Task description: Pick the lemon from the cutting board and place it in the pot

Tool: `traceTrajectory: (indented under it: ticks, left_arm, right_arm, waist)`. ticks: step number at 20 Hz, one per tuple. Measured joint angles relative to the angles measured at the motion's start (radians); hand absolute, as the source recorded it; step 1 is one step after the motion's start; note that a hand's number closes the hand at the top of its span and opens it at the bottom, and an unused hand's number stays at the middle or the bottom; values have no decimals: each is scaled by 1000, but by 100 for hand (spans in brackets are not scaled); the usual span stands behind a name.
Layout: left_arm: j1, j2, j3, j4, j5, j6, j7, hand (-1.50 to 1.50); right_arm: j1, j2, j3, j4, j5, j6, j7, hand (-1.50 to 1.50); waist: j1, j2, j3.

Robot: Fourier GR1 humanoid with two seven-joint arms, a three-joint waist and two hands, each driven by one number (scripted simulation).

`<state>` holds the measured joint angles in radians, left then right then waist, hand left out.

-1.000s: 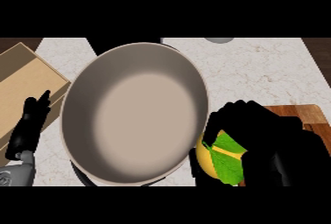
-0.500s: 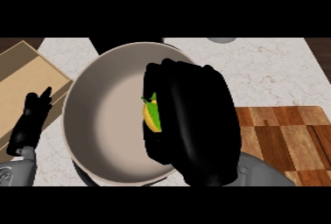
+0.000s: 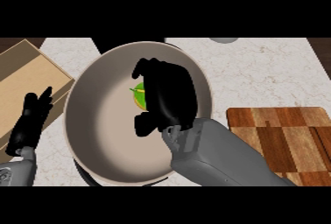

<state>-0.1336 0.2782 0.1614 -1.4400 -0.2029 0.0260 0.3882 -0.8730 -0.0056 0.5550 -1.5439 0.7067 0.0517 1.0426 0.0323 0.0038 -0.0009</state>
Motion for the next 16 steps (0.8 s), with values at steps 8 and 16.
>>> traceTrajectory:
  ticks: [8, 16]
  left_arm:
    - [-14, 0, 1, 9, -2, -3, -3, 0]
    - [17, 3, 16, -10, -4, 4, -3, 0]
  right_arm:
    - [12, 3, 22, 100, -106, -384, -85, -150]
    - [114, -4, -78, 30, -71, -634, -177, -150]
  waist:
    - [3, 2, 1]
    - [-24, -4, 1]
